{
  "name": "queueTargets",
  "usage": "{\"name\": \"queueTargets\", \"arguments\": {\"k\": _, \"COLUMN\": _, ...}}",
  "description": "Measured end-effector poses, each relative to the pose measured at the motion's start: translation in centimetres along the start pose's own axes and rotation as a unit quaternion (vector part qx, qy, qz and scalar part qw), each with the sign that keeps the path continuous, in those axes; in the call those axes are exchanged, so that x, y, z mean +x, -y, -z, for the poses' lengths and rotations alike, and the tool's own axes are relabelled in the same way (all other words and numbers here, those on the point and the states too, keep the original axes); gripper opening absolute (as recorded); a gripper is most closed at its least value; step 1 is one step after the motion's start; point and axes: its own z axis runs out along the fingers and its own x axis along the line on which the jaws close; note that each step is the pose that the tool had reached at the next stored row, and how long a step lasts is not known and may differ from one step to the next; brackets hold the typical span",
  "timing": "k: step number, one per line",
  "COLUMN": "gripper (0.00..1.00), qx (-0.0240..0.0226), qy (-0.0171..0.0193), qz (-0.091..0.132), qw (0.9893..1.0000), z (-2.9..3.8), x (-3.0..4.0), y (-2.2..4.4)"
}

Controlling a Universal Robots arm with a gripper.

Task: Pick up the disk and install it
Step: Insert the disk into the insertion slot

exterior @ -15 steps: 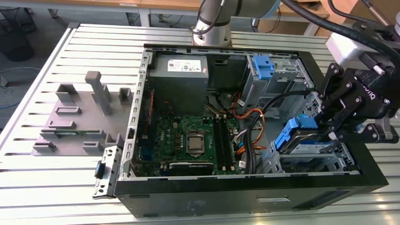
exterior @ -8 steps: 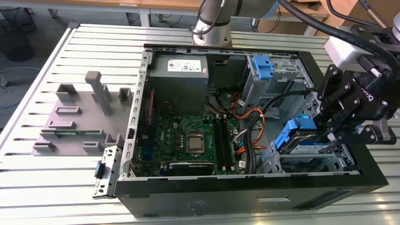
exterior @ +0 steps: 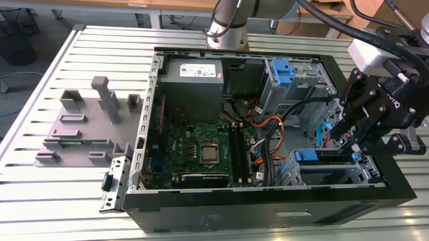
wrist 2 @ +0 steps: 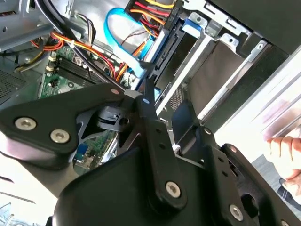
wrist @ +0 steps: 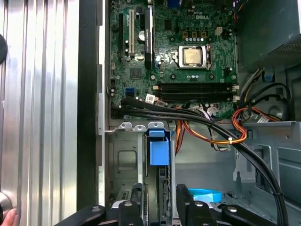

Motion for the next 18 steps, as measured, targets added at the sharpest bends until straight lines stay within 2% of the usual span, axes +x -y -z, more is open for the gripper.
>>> {"name": "queueTargets", "arguments": {"k": 5, "gripper": 0.42, "qx": 0.0043, "qy": 0.0002, "qz": 0.000, "qw": 1.0000, "z": -0.31, "x": 0.01, "y": -0.03}}
{"name": "queueTargets", "arguments": {"k": 14, "gripper": 0.42, "qx": 0.0047, "qy": 0.0013, "qz": 0.000, "qw": 1.0000, "z": -0.34, "x": 0.01, "y": -0.07}}
{"name": "queueTargets", "arguments": {"k": 18, "gripper": 0.42, "qx": 0.0116, "qy": 0.0014, "qz": 0.002, "qw": 0.9999, "z": -0.65, "x": 0.03, "y": -0.23}}
